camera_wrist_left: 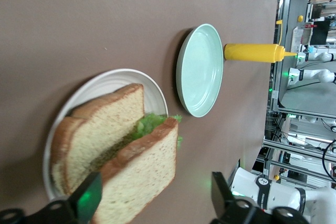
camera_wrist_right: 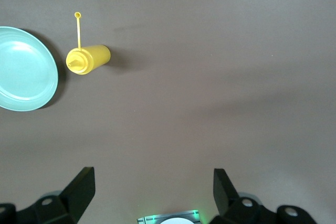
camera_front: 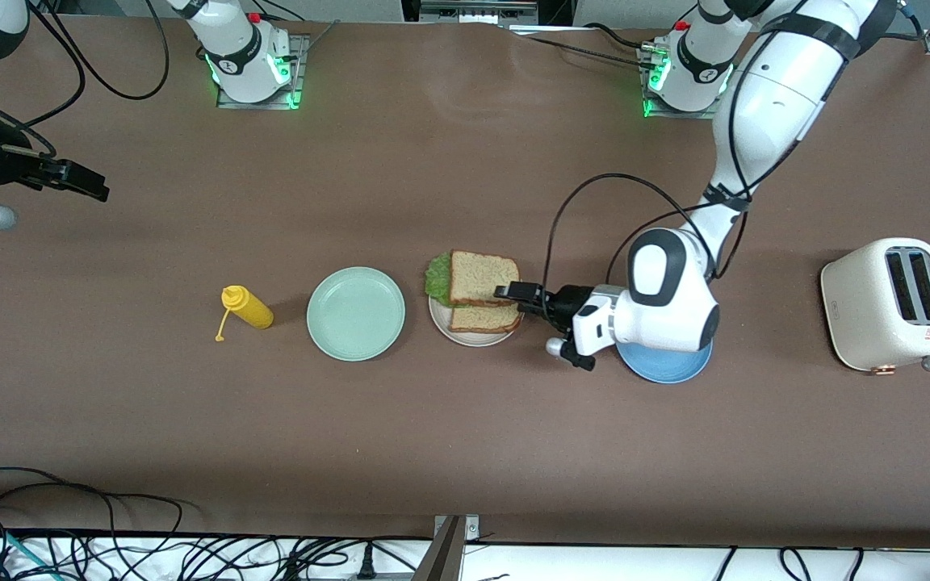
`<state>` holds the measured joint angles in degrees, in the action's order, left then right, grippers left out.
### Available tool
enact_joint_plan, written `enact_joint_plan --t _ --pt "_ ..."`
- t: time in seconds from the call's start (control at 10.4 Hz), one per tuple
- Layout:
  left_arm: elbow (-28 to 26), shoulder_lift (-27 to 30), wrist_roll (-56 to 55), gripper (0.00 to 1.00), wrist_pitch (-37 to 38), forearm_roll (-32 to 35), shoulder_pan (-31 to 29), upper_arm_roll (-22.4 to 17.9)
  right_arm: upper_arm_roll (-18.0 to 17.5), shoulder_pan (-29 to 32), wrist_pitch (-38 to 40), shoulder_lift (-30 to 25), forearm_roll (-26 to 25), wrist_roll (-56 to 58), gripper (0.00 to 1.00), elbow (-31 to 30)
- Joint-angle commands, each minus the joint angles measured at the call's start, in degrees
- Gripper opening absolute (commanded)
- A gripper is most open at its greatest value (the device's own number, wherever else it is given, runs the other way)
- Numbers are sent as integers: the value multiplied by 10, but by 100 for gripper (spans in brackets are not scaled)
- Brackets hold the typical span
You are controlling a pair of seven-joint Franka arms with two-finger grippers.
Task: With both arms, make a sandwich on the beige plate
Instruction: 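Open the left gripper to release the bread on the sandwich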
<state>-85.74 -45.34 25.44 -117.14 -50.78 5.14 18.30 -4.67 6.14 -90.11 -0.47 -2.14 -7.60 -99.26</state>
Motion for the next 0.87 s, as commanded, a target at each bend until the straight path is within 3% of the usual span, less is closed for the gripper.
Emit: enact_joint_plan --t 0.0,0.19,0.39,0.77 --pt "-1 5 58 100 14 -15 -23 0 -1 5 10 11 8 3 100 16" --pt "13 13 58 100 16 3 -38 -5 -1 4 7 11 3 2 100 19" --pt "29 39 57 100 16 99 -57 -5 -2 4 7 12 0 1 100 24" --pt "29 76 52 100 22 207 -77 -13 -4 -1 12 11 4 6 100 36"
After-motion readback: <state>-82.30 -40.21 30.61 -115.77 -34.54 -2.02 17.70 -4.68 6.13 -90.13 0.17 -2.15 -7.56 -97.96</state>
